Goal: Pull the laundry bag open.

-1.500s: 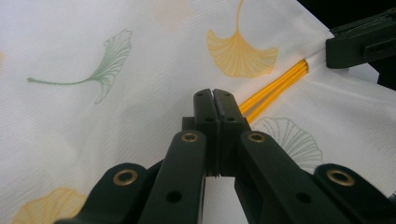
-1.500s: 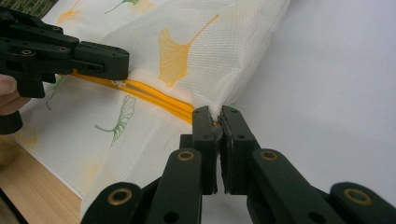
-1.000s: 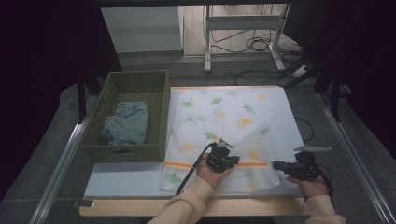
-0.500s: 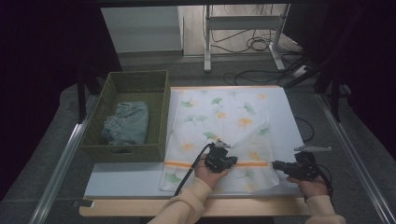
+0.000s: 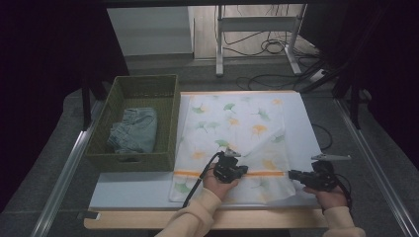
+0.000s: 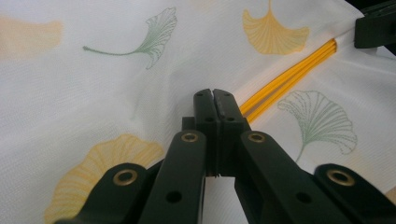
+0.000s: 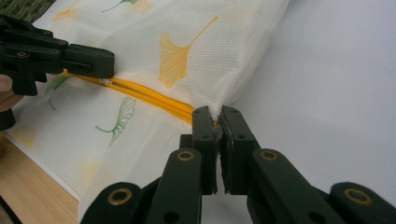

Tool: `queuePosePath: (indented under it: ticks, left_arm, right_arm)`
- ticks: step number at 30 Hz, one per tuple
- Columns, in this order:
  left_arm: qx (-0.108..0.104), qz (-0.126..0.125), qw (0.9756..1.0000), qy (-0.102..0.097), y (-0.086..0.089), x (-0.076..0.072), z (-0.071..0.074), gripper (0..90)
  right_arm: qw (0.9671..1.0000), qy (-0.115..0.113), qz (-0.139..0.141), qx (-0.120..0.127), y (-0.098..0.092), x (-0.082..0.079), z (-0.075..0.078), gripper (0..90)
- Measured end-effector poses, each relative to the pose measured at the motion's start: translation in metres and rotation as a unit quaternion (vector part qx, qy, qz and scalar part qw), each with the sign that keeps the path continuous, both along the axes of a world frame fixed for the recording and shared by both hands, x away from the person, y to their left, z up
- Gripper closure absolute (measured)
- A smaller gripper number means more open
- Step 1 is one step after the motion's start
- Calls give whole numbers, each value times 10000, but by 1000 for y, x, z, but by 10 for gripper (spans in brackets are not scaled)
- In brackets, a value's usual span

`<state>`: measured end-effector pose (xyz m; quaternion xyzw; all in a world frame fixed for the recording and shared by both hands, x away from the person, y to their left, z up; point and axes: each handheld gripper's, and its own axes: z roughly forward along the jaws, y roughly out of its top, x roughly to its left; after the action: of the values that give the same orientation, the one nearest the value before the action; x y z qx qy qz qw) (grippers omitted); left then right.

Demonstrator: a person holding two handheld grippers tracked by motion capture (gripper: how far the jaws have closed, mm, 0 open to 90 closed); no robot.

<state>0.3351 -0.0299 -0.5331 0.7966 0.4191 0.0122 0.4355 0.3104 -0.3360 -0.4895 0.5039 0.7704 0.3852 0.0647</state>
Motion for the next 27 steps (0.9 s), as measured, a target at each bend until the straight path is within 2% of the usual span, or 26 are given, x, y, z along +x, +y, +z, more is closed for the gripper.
queuePosePath:
  ticks: [11,27]
  left_arm:
    - [69,56,10000,-39,10,-1,1,900]
    - [10,217,9998,-18,25,-3,0,900]
  right_arm:
    - [10000,-8,-22,-4,0,0,0,855]
    - [10000,4,-55,0,-1,0,-1,855]
